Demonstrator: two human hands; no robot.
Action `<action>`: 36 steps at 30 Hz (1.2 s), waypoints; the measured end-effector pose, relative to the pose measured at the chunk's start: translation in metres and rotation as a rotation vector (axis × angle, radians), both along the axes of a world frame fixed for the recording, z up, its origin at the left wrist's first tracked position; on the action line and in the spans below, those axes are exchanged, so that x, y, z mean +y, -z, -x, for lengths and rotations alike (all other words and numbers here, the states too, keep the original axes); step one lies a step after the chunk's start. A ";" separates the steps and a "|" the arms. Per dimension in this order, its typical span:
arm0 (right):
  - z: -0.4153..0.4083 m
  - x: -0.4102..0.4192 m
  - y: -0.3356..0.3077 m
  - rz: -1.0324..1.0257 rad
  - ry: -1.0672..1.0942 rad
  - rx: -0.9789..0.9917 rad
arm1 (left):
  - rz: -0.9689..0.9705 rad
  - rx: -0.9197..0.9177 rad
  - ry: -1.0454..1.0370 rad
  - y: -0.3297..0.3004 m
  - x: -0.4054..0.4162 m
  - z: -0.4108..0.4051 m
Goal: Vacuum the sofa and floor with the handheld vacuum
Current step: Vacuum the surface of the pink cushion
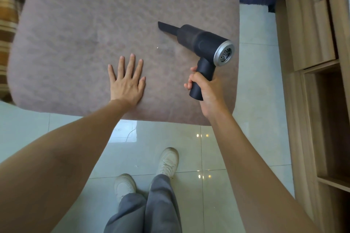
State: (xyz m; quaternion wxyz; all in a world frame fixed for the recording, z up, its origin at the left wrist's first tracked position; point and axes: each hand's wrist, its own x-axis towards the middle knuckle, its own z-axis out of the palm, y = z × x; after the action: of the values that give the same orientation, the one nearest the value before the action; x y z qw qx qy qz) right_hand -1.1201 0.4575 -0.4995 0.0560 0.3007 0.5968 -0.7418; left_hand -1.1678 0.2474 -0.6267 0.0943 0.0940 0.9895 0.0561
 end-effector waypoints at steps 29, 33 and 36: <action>-0.039 -0.027 -0.009 -0.062 -0.014 -0.037 | 0.040 -0.091 0.057 -0.006 -0.015 -0.006; -0.058 -0.021 -0.012 -0.135 0.004 -0.080 | 0.038 -0.092 0.053 -0.003 -0.016 -0.006; -0.066 -0.021 -0.015 -0.139 0.002 -0.080 | 0.040 -0.092 0.051 -0.004 -0.015 -0.007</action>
State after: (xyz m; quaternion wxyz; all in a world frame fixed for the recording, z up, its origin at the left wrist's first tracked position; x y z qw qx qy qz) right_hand -1.0540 0.4365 -0.4843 0.0582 0.3340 0.6440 -0.6858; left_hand -1.1606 0.2320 -0.6223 0.1430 0.1146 0.9823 0.0380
